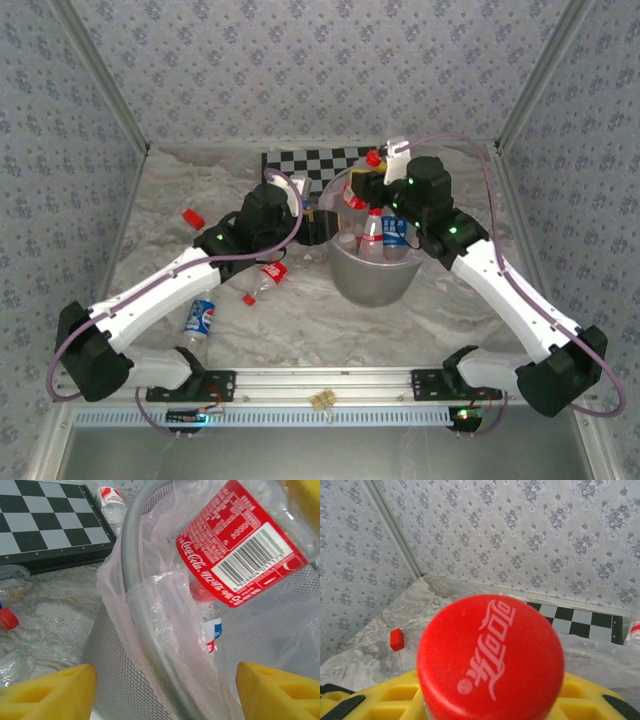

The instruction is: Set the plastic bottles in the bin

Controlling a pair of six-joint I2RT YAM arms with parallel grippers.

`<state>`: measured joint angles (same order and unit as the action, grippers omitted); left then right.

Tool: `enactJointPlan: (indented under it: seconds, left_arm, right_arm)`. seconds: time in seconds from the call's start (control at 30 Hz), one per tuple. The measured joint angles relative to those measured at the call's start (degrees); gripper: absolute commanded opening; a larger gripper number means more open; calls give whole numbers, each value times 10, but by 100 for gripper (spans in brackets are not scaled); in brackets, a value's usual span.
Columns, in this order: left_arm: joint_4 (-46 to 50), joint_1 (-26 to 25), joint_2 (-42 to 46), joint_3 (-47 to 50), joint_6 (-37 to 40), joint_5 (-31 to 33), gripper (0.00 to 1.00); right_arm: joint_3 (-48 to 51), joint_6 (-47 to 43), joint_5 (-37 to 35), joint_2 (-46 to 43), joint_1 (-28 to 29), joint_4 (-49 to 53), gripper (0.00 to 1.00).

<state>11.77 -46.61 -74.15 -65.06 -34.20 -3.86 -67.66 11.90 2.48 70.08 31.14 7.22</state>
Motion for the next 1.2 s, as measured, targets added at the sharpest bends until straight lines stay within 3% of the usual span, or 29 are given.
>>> enactJointPlan:
  seconds: [0.5,0.83,1.03,1.1,1.2]
  left_arm:
    - [-18,-2,-11,0,-4,0,71]
    - [-19,-2,-14,0,-5,2,71]
    - [-19,-2,-14,2,-9,2,71]
    - [-19,-2,-14,2,-9,4,71]
    - [-19,-2,-12,3,-9,5,71]
  right_arm:
    - [-81,7,-53,47,7,156,0]
    - [89,60,-56,23,16,-10,0]
    - [112,87,-11,54,24,46,0]
    - [99,88,0,44,23,81,6]
    - [60,86,15,30,21,142,32]
